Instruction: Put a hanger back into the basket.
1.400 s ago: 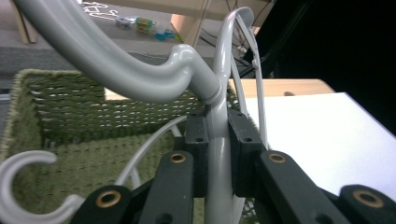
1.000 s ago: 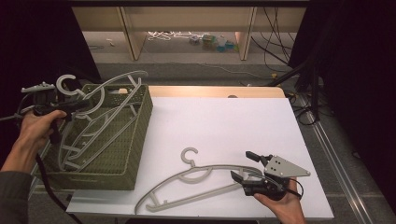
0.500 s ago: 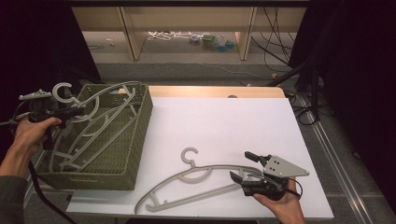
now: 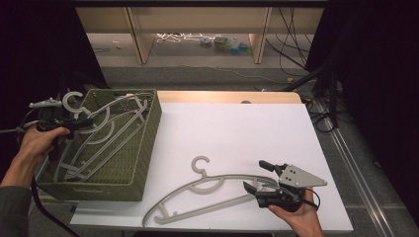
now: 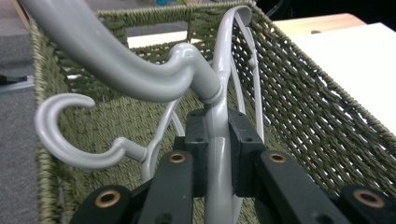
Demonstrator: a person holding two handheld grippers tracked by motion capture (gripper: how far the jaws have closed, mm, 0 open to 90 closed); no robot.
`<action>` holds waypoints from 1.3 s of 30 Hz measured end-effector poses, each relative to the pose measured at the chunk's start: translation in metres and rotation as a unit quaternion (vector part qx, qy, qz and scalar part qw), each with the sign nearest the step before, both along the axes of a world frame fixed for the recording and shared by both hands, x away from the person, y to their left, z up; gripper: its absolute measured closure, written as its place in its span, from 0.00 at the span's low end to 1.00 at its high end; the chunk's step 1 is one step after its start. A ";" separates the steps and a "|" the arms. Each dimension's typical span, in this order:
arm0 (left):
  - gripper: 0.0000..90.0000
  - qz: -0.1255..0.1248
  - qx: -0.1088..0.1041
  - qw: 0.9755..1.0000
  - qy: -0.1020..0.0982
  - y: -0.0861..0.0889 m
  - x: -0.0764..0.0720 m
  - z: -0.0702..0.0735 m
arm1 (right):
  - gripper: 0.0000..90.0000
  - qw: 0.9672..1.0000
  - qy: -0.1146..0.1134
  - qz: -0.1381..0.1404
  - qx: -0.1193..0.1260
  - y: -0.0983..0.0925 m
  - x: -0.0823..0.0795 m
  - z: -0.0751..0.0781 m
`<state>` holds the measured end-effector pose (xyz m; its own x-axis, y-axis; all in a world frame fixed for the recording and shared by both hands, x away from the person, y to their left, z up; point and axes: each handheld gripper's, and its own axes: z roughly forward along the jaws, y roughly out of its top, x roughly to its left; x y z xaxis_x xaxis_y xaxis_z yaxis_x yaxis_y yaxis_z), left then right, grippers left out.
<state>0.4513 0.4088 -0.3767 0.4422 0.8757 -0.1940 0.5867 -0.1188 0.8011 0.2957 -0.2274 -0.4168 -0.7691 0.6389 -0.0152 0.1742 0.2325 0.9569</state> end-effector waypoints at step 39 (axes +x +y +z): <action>0.52 0.104 -0.011 0.994 0.009 -0.005 -0.034 0.007 | 0.21 1.000 0.001 0.004 0.000 0.000 0.001 -0.002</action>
<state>0.4172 0.4039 -0.3696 0.2475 0.9433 -0.2213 0.6111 0.0253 0.7911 0.2965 -0.2270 -0.4187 -0.7737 0.6335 -0.0126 0.1751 0.2329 0.9566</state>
